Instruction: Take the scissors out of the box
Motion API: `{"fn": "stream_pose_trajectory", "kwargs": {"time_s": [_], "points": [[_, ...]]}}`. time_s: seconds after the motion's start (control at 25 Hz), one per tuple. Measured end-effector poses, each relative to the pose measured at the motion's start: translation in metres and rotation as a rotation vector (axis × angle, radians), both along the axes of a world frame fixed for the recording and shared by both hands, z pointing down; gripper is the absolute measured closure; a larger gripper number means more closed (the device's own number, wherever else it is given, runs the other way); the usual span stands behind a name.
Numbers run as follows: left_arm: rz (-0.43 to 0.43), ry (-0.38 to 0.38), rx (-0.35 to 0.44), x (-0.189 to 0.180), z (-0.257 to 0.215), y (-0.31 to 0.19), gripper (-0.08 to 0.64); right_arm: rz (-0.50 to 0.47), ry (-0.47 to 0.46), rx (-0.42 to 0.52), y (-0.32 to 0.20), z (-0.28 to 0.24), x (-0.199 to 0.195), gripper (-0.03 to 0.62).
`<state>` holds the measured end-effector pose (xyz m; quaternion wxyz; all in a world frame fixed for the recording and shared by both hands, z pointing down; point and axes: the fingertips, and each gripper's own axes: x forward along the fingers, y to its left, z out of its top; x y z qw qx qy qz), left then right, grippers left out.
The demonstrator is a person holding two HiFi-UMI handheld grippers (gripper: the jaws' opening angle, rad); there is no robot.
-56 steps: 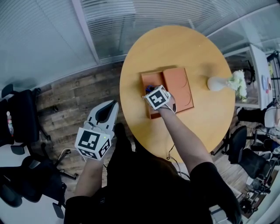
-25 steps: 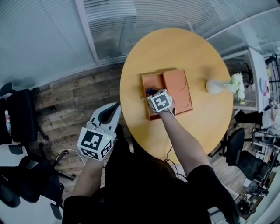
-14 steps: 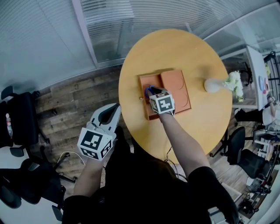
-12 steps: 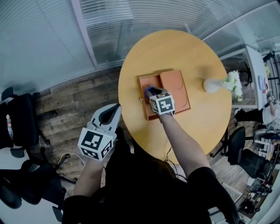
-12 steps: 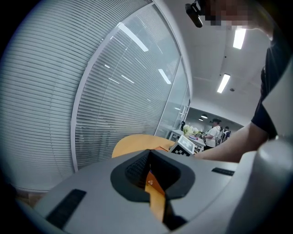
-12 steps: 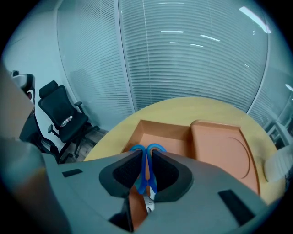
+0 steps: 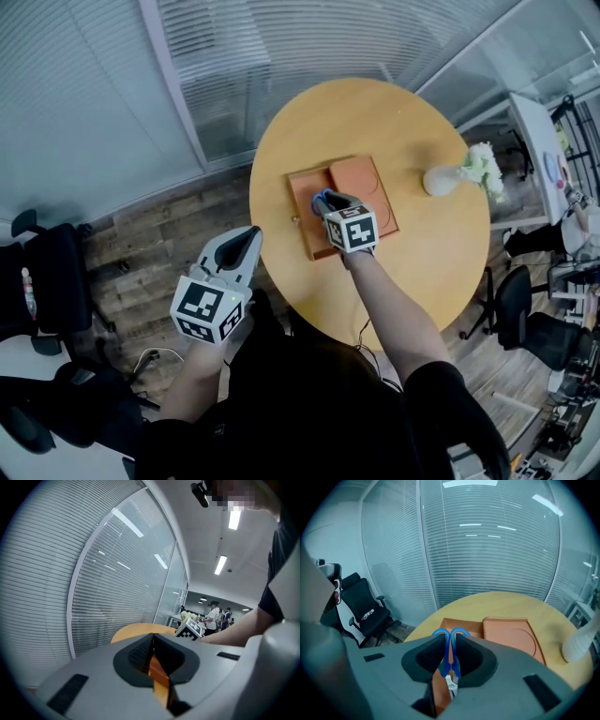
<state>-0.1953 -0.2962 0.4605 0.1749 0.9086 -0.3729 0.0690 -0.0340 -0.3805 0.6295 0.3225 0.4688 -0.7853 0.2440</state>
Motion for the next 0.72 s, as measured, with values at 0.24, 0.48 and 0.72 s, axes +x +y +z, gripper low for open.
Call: {"fn": "stream_pose_trajectory", "kwargs": {"time_s": [0.24, 0.48, 0.72], "points": [[0.035, 0.0, 0.036, 0.006, -0.013, 0.01, 0.546, 0.04, -0.038, 0.067, 0.011, -0.03, 0.008, 0.508], [0.072, 0.003, 0.086, 0.019, -0.036, 0.017, 0.546, 0.078, -0.074, 0.132, 0.024, -0.066, 0.024, 0.509], [0.094, -0.007, 0.127, 0.043, -0.055, 0.026, 0.546, 0.103, -0.148, 0.21, 0.036, -0.105, 0.045, 0.509]]}}
